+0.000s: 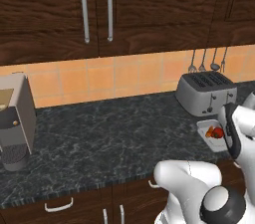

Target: Take the meat container that has the shrimp and place it on the second highest rack of the freezer. Then take the vegetable container that has the bell pepper and carrot and place it on the highest rack of the freezer.

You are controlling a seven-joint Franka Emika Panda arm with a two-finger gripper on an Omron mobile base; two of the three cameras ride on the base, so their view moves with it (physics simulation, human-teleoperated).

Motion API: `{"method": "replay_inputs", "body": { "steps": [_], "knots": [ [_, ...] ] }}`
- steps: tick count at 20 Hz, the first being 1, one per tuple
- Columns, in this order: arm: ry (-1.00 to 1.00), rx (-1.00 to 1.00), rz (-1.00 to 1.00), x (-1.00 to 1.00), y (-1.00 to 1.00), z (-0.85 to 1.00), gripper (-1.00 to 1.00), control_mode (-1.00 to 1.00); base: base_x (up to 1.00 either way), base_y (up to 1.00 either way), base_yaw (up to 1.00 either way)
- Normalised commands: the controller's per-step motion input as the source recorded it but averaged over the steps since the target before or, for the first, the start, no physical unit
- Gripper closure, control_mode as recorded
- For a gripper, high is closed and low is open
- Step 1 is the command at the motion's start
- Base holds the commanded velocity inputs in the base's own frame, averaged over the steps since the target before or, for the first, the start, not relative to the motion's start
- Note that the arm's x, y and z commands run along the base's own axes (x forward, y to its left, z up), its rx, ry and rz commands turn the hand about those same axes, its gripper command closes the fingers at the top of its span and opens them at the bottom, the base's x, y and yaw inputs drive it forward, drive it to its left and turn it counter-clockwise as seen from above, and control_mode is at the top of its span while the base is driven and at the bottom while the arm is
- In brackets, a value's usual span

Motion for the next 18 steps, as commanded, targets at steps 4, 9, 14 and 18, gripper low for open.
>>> {"method": "replay_inputs", "body": {
  "steps": [4,9,14,18],
  "knots": [
    [0.0,0.0,-0.05,0.38,-0.41,-0.29,-1.0,-1.0,0.0,0.0,0.0],
    [0.0,-0.01,0.0,0.34,-0.23,-0.41,-1.0,-1.0,0.0,0.0,0.0],
    [0.0,-0.03,0.0,0.15,-0.11,-0.41,-1.0,-1.0,0.0,0.0,0.0],
    [0.0,0.0,0.0,0.0,0.0,-0.22,-1.0,-1.0,0.0,0.0,0.0]
  ]
}}
